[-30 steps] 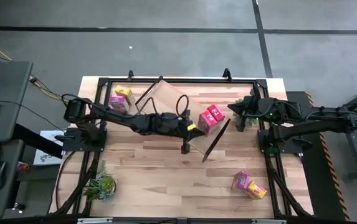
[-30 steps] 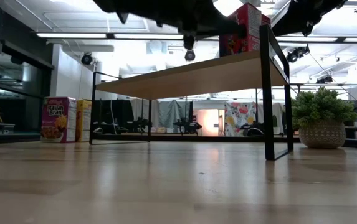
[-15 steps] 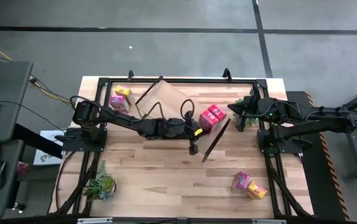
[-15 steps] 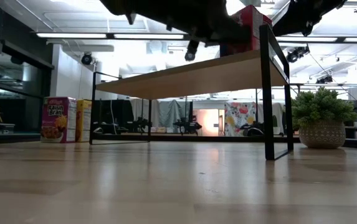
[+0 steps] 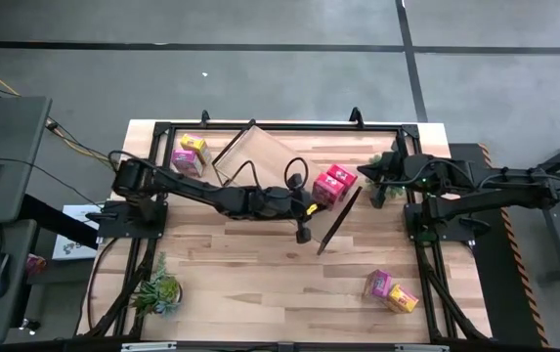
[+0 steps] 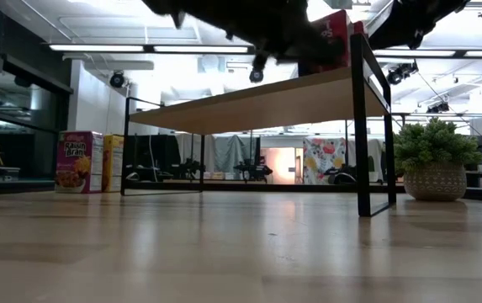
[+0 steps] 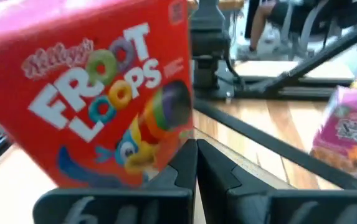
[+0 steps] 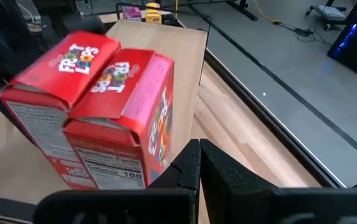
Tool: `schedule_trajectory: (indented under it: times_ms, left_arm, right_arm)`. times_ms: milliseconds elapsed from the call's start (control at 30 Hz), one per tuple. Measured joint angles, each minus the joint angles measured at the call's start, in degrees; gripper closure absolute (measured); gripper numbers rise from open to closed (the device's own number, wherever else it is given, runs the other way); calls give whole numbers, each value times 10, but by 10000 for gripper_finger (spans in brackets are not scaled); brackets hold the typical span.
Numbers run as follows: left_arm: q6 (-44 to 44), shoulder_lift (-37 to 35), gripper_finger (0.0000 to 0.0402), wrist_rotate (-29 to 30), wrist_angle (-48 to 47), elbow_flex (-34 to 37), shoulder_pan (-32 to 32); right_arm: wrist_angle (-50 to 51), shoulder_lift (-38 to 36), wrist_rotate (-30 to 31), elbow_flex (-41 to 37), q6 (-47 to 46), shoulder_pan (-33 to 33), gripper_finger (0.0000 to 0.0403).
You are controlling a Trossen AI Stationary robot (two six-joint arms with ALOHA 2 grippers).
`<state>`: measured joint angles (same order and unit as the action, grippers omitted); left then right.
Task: Stack cereal on shelf
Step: Put the red cereal box on the shelf
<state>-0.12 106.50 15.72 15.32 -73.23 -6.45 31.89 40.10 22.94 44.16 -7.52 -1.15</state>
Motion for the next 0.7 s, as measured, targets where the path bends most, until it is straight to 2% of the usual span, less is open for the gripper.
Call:
schedule_trajectory:
  times_ms: [167, 233, 333, 367, 533, 633, 700]
  left_arm:
    - [25, -49, 401, 4, -101, -1, -6]
    - [40, -74, 401, 45, -134, 8, -10]
    - [67, -112, 401, 146, -109, 45, -7]
    - [67, -120, 401, 162, -95, 60, -1]
    - [33, -130, 401, 136, -6, 126, 40]
    - [17, -115, 401, 124, 19, 136, 59]
    - [5, -98, 401, 97, 48, 135, 66]
  right_arm:
    - [32, 0, -1, 0, -13, 0, 403]
    - [47, 0, -5, 0, -15, 0, 403]
    - [53, 0, -11, 0, -17, 0, 403]
    - [52, 0, -13, 0, -22, 0, 403]
    - [52, 0, -17, 0, -26, 0, 403]
    - [48, 0, -18, 0, -26, 0, 403]
    - [48, 0, -18, 0, -26, 0, 403]
